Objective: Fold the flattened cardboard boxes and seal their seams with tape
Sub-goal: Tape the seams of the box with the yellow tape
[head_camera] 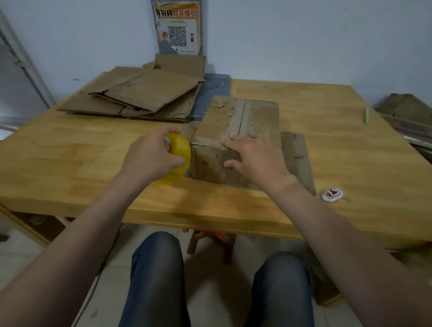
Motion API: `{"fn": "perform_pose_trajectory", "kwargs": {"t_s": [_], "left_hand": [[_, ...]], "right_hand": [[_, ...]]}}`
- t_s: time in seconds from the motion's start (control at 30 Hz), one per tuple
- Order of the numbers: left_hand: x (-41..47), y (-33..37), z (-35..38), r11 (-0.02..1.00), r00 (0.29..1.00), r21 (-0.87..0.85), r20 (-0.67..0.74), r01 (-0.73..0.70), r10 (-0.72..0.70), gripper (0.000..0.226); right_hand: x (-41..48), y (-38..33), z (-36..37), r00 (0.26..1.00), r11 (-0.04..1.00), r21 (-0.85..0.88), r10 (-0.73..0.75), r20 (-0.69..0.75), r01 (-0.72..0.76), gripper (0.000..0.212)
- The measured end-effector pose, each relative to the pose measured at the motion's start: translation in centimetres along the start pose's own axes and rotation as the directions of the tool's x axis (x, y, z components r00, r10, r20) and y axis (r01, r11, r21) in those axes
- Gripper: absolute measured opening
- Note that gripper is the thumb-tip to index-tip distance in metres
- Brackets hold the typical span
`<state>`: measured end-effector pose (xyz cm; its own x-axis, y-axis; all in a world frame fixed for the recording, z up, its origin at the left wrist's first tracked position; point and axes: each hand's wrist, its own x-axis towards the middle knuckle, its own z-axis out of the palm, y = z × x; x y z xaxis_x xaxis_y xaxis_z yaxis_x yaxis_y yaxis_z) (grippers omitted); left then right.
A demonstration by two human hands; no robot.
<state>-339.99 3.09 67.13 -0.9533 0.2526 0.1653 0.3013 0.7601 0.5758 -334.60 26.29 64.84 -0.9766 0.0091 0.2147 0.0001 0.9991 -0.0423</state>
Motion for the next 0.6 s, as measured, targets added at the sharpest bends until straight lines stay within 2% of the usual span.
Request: {"fn": "perform_pose_trajectory", "kwargs": {"t_s": [0.17, 0.23, 0.33, 0.47, 0.53, 0.6], "left_hand": [[-0.3, -0.2, -1.5, 0.997, 1.0, -0.067, -0.016, -0.025, 0.024, 0.063], [-0.6, -0.3, -2.3, 0.99, 0.999, -0.137, -0.009, -0.039, 0.038, 0.059], [-1.1, -0.2, -3.9, 0.967, 0.998, -0.247, 0.019, -0.057, 0.064, 0.057], [-1.4, 0.1, -6.2, 0.942, 0.991, -0.314, 0.014, -0.119, 0.131, 0.055], [-1.2, 0.2, -7.0, 0.907, 0.989, -0.401, 0.009, -0.129, 0.145, 0.051], [-0.8, 0.4, -7.5, 0.877, 0.991, -0.463, -0.006, -0.123, 0.136, 0.053]], "right_hand": [[1.0, -1.0, -0.9, 1.0, 1.0, 0.006, 0.005, 0.005, -0.005, 0.056], [1.2, -1.6, -2.0, 0.999, 0.999, 0.038, 0.015, -0.05, -0.013, 0.052], [0.8, -3.3, -4.3, 0.989, 0.981, 0.191, 0.039, -0.139, -0.012, 0.046], [-0.1, -7.1, -7.0, 0.994, 0.872, 0.488, 0.029, -0.101, 0.024, 0.037], [-0.7, -8.7, -7.5, 0.993, 0.814, 0.58, 0.03, -0.11, 0.04, 0.041], [-1.1, -9.9, -7.7, 0.993, 0.775, 0.631, 0.03, -0.115, 0.05, 0.056]]}}
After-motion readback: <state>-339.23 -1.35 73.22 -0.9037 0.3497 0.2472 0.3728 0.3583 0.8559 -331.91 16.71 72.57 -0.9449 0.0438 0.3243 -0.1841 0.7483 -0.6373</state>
